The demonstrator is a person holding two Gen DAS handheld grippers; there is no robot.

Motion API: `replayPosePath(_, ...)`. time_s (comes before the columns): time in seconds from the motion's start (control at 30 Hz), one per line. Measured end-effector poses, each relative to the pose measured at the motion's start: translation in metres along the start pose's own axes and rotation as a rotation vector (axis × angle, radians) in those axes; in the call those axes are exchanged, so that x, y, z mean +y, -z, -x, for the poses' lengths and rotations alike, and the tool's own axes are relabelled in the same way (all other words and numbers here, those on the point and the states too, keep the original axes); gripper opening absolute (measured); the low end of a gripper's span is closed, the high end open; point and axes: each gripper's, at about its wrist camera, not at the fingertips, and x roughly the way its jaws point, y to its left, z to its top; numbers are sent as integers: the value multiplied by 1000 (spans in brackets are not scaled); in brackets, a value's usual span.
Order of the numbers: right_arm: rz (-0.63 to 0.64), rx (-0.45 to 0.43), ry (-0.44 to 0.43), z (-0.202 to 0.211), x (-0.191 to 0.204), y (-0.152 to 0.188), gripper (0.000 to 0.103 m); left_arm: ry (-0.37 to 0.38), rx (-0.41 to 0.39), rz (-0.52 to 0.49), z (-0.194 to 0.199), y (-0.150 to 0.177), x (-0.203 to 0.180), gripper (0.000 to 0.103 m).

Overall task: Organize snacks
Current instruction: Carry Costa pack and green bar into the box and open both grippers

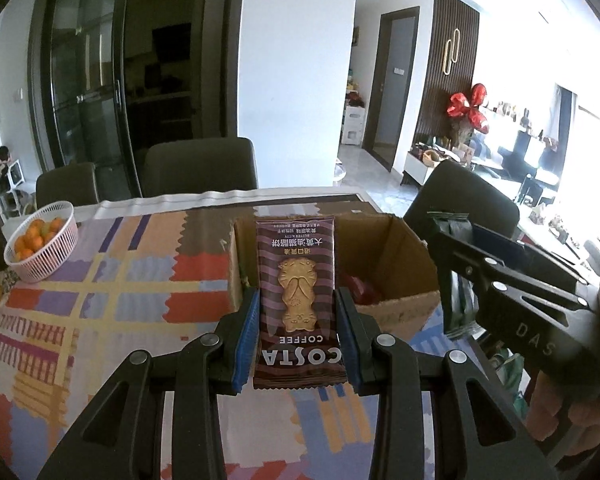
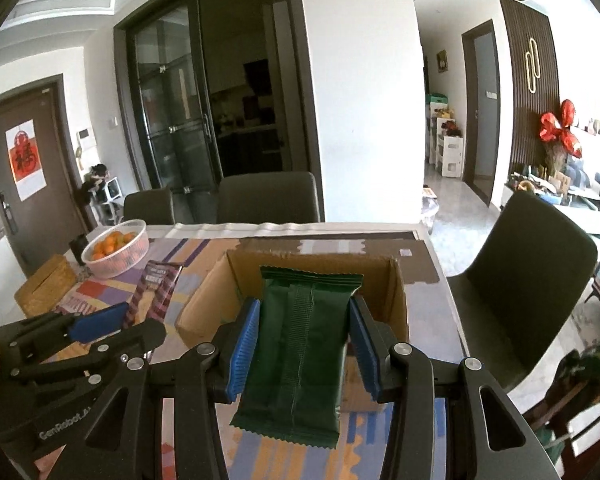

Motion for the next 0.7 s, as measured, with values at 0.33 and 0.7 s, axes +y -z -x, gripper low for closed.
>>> replayPosePath(0.33,38,7,46,-22,-8,-35,46,42,35,9,-23,-35,6,37)
replayPosePath(0.7,88,81,89,-58,-16,-57,46,31,130,0,-71,-62,11,37)
